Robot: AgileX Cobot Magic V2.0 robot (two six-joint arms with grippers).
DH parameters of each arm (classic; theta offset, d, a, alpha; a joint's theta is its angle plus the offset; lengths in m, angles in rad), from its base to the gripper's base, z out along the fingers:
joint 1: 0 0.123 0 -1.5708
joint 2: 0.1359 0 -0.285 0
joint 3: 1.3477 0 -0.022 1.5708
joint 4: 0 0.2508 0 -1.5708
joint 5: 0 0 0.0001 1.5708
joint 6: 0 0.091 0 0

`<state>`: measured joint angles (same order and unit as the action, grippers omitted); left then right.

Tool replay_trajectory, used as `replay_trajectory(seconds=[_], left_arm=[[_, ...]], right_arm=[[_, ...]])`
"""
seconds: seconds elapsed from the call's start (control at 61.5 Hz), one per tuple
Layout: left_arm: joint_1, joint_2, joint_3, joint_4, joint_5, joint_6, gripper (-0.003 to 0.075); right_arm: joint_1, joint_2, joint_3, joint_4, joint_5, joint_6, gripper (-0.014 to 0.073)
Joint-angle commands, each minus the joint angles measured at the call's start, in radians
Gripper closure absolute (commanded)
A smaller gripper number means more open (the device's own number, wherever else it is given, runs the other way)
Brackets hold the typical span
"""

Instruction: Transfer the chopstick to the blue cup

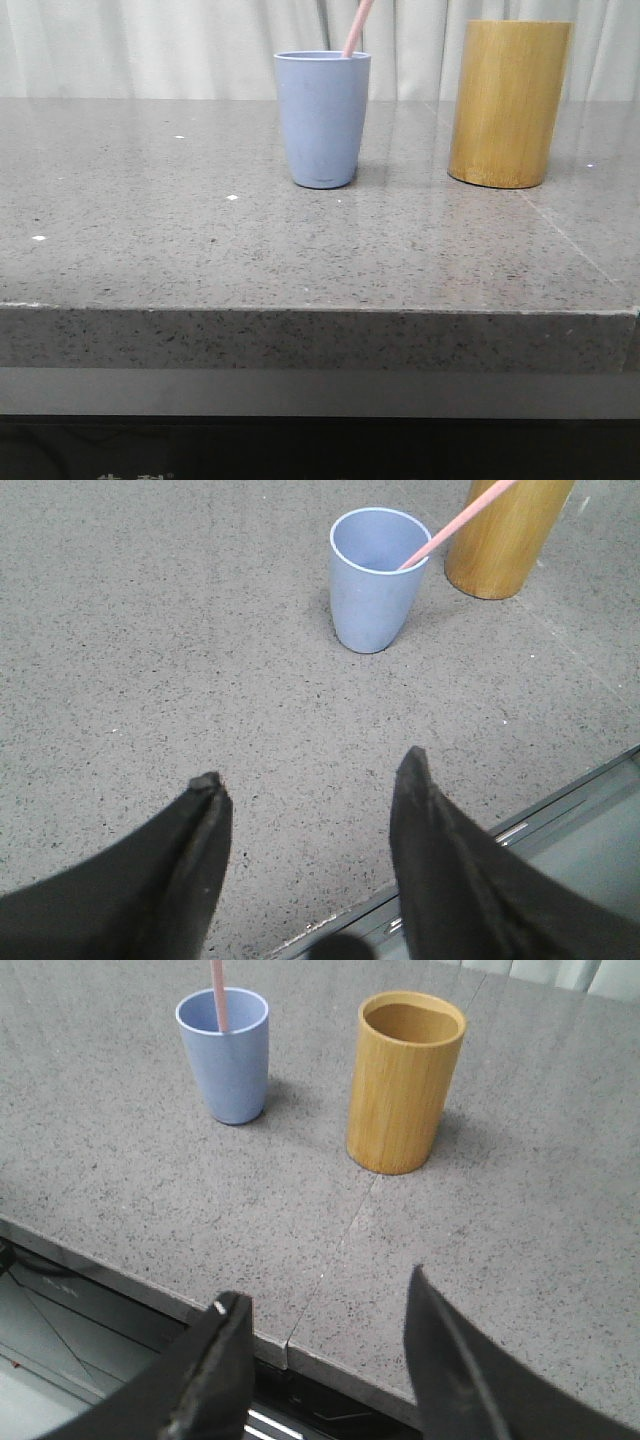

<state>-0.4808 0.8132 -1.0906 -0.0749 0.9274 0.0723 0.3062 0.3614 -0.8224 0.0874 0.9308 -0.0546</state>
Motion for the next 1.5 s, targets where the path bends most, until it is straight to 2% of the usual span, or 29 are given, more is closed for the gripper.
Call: replay_trajectory(seconds=[0.0, 0.163, 0.276, 0.943, 1.057, 1.138, 1.35, 1.48], left_arm=[[0.003, 0.000, -0.027, -0.012, -0.075, -0.005, 0.0443], [0.003, 0.000, -0.027, -0.012, -0.075, -0.005, 0.0644], [0.003, 0.000, -0.027, -0.012, -0.075, -0.005, 0.0738], [-0.002, -0.020, -0.004, -0.012, -0.102, -0.005, 0.0739], [0.035, -0.096, 0.083, 0.063, -0.211, -0.002, 0.0739], [0.093, -0.173, 0.183, 0.066, -0.338, -0.002, 0.0739], [0.269, -0.429, 0.544, 0.066, -0.682, -0.002, 0.0739], [0.357, -0.596, 0.759, 0.064, -0.798, -0.002, 0.0739]], right_arm=[[-0.007, -0.003, -0.021, -0.008, -0.072, 0.000, 0.0279], [-0.007, -0.003, -0.021, -0.008, -0.062, 0.000, 0.0536], [-0.007, -0.003, -0.021, -0.008, -0.060, 0.000, 0.0668], [-0.007, -0.003, -0.021, -0.013, -0.060, -0.001, 0.0660], [-0.007, -0.003, -0.021, -0.013, -0.060, -0.001, 0.0660], [-0.007, -0.003, -0.021, -0.013, -0.060, -0.001, 0.0660], [-0.007, -0.003, -0.021, -0.013, -0.060, -0.001, 0.0660], [-0.007, -0.003, -0.021, -0.013, -0.060, -0.001, 0.0660]])
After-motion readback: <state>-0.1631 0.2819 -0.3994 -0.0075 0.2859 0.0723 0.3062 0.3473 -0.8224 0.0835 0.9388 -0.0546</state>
